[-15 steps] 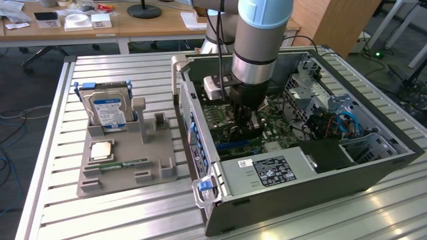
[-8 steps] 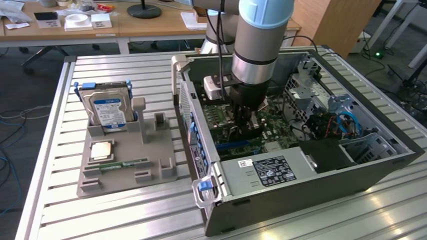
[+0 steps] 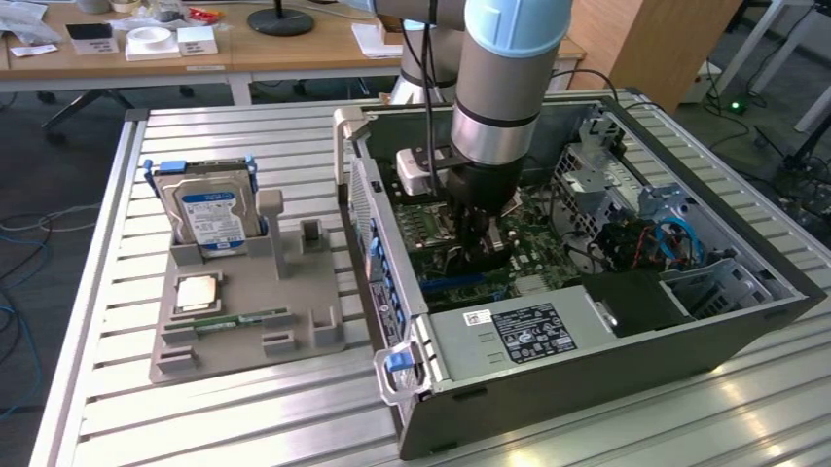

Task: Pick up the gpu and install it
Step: 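Insert the gpu into the slot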

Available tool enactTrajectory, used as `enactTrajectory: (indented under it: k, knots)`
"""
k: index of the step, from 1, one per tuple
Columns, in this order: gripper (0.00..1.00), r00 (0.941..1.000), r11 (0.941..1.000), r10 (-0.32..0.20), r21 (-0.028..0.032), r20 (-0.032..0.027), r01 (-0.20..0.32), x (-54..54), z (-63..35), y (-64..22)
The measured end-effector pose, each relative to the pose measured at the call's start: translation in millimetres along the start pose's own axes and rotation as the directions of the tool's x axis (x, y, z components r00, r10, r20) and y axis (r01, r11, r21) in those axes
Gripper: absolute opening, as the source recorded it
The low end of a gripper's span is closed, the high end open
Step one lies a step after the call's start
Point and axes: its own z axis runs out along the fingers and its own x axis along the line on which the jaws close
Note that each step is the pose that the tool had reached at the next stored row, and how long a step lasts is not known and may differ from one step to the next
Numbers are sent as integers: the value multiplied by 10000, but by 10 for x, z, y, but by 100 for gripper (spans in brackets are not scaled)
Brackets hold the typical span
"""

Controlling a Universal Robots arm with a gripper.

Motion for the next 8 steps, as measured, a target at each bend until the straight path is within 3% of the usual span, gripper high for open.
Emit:
enactTrajectory:
  k: [8]
  knots:
    - [26,10000,10000,0,1,1,0,0,7,0]
